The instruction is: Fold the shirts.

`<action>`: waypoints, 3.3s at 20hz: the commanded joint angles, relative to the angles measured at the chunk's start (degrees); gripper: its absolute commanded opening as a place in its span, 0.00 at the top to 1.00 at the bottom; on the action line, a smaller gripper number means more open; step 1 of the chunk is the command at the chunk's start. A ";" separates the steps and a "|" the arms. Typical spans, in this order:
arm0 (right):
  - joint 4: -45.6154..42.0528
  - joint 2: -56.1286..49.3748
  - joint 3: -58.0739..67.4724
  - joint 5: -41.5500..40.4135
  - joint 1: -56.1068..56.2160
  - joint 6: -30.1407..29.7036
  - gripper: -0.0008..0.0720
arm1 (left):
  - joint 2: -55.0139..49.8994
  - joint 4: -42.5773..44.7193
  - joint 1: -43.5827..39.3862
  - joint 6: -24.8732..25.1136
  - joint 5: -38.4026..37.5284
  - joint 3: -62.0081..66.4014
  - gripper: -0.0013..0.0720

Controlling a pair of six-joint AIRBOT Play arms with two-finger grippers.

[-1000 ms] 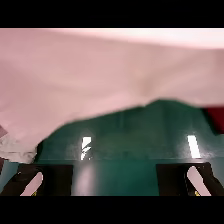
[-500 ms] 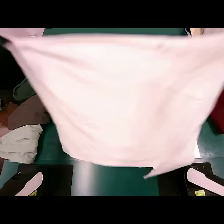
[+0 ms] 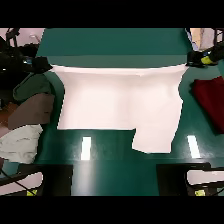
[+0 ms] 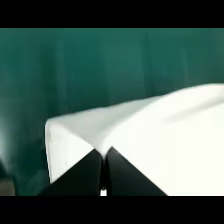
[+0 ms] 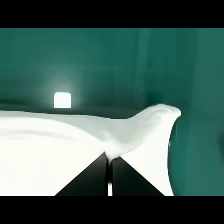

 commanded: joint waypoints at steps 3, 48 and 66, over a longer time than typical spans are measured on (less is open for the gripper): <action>-1.18 -4.83 -0.37 -13.88 0.50 0.07 0.97 | -8.11 -5.46 0.04 3.32 17.51 -0.39 0.95; 11.43 14.69 -28.02 9.51 -4.90 -7.76 0.56 | 10.14 10.45 5.70 -4.63 -12.28 -39.58 0.29; 4.87 16.41 -33.16 16.55 -5.92 -7.48 0.56 | 12.41 2.75 5.70 -1.68 -10.91 -40.33 0.95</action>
